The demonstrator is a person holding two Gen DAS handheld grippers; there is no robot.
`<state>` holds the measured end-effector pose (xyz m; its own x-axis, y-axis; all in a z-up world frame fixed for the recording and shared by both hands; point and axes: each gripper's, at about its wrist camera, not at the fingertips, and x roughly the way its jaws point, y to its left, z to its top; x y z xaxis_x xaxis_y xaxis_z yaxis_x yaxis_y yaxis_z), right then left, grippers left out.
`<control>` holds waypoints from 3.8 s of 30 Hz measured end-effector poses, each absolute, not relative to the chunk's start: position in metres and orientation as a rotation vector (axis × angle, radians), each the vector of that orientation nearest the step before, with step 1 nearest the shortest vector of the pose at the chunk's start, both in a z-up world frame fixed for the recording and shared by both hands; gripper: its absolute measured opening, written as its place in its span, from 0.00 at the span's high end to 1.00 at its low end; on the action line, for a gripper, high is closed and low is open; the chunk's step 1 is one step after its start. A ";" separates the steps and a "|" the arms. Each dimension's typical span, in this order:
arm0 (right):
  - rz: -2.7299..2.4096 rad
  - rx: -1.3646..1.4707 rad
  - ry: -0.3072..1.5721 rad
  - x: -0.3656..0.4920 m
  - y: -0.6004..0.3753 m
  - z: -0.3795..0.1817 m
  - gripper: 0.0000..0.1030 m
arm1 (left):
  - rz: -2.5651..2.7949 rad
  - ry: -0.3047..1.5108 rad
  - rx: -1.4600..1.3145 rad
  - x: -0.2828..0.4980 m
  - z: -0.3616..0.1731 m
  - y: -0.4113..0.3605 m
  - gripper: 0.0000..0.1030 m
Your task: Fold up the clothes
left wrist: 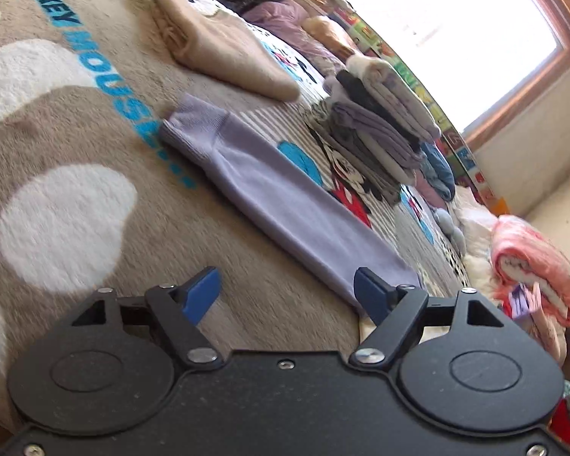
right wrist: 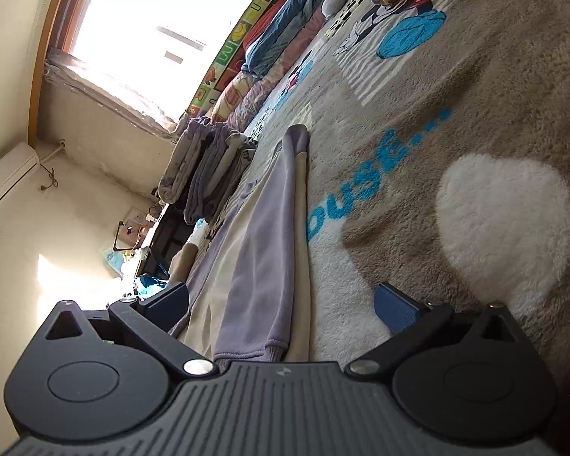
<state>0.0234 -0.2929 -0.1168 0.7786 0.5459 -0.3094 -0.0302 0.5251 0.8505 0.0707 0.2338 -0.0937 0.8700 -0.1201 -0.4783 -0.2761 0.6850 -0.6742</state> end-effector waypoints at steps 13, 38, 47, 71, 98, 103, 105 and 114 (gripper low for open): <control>0.358 0.889 0.576 0.018 -0.283 -0.116 0.00 | 0.214 0.380 -1.047 0.110 -0.115 0.317 0.48; 0.464 0.895 0.470 0.022 -0.285 -0.104 0.25 | -0.252 0.381 -0.456 0.133 -0.032 0.145 0.95; 0.546 0.802 0.466 0.021 -0.271 -0.091 0.26 | -0.385 0.544 0.014 0.146 -0.064 0.031 0.95; 0.437 0.898 0.917 0.164 -0.147 -0.060 0.26 | -0.247 0.432 -0.334 0.073 -0.040 0.157 0.44; 0.453 0.879 0.643 0.157 -0.138 -0.048 0.93 | -0.252 0.479 -0.405 0.096 -0.056 0.175 0.44; 0.473 0.830 0.595 0.173 -0.152 -0.015 0.94 | -0.319 0.531 -0.314 0.095 -0.061 0.154 0.41; 0.467 0.818 0.578 0.179 -0.161 -0.004 0.94 | -0.341 0.554 -0.247 0.094 -0.064 0.141 0.41; 0.426 0.806 0.539 0.185 -0.212 0.018 0.94 | -0.389 0.622 -0.065 0.091 -0.078 0.103 0.41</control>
<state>0.1850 -0.2119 0.0178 0.7854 0.5482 -0.2876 -0.1527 0.6217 0.7682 0.0913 0.1028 -0.0781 0.7428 -0.3741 -0.5553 0.3355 0.9257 -0.1749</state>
